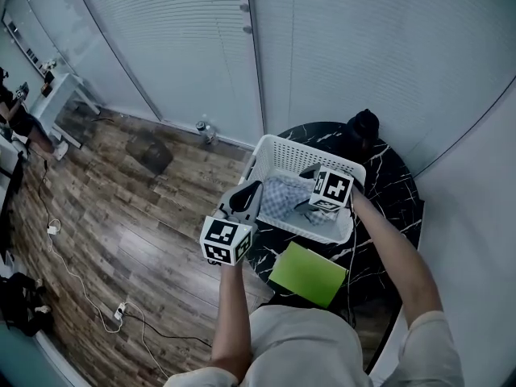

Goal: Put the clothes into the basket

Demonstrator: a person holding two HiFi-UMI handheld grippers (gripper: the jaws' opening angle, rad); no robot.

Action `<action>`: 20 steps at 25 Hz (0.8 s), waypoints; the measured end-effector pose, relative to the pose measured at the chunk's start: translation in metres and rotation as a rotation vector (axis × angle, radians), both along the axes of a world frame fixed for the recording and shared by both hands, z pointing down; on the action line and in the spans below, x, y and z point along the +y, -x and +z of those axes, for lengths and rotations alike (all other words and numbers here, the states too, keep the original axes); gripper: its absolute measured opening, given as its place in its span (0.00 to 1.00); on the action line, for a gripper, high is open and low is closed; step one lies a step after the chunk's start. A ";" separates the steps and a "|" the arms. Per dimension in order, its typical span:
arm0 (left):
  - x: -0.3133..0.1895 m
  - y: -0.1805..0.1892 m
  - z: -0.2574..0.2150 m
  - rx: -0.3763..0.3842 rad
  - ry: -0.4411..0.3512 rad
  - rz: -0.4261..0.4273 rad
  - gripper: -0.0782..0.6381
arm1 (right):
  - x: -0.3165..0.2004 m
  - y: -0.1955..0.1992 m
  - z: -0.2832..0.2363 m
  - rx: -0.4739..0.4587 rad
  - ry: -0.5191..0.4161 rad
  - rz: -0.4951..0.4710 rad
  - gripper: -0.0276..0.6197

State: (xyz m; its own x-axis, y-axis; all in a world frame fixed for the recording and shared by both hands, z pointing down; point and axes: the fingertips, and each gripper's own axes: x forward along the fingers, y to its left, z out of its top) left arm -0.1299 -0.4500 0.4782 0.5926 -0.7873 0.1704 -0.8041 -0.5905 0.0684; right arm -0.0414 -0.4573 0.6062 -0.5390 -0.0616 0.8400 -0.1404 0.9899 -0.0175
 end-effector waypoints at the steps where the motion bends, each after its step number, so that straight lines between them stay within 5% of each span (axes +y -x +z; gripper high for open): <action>1: 0.000 -0.003 -0.003 -0.002 -0.007 0.006 0.13 | 0.000 -0.001 -0.006 -0.005 -0.005 0.002 0.69; 8: 0.002 -0.019 -0.003 -0.025 -0.019 0.037 0.13 | 0.007 -0.013 -0.035 0.071 0.051 -0.037 0.69; 13: 0.005 -0.030 -0.003 -0.019 -0.026 0.060 0.13 | 0.008 -0.013 -0.061 0.053 -0.005 -0.058 0.69; 16: 0.010 -0.029 -0.005 -0.022 -0.043 0.064 0.13 | 0.008 0.001 -0.071 -0.088 -0.065 0.004 0.69; 20: 0.010 -0.036 -0.003 -0.015 -0.048 0.078 0.13 | 0.003 0.011 -0.102 -0.506 -0.180 0.189 0.69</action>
